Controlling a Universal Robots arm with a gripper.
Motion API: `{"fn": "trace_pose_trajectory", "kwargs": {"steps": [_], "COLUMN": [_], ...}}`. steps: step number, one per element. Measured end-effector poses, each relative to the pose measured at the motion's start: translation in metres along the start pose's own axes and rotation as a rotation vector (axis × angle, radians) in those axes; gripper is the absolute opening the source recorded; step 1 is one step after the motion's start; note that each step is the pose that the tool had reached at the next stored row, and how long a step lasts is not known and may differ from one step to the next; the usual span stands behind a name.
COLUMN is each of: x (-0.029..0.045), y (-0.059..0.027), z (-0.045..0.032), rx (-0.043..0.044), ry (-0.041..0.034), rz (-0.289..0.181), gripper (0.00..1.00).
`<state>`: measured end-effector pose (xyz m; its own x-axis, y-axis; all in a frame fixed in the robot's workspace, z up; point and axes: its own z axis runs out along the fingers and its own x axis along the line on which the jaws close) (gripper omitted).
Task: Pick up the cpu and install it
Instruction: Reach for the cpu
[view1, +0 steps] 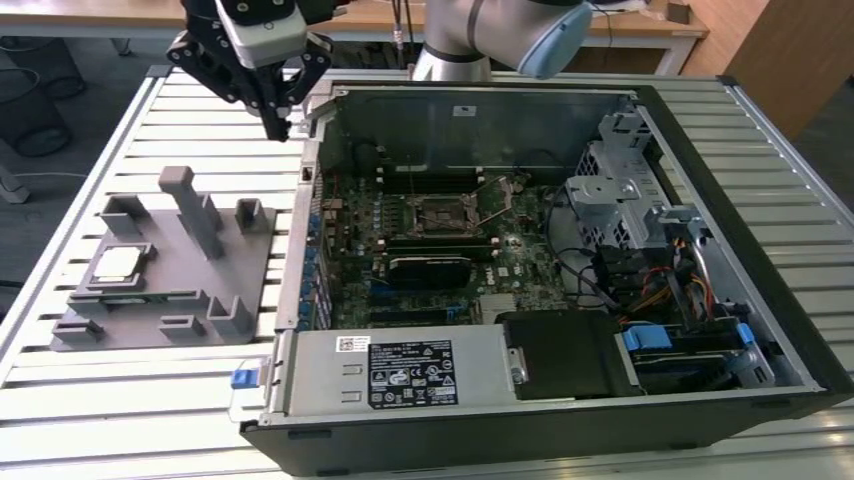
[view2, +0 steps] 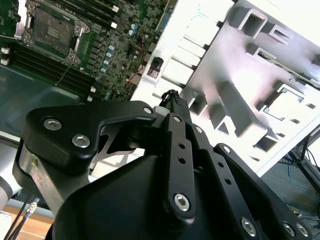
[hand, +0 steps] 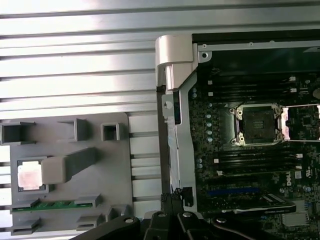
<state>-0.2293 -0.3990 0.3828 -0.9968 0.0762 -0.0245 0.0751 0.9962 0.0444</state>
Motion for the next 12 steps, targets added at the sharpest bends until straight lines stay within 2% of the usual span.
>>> {"fn": "trace_pose_trajectory", "kwargs": {"steps": [6, 12], "x": [0.0054, 0.0142], "y": [-0.0005, -0.0011], "z": [0.001, 0.002], "rx": [0.0, 0.0], "ry": [0.0, 0.0006], "rz": [0.0, 0.0], "gripper": [0.11, 0.11]}}
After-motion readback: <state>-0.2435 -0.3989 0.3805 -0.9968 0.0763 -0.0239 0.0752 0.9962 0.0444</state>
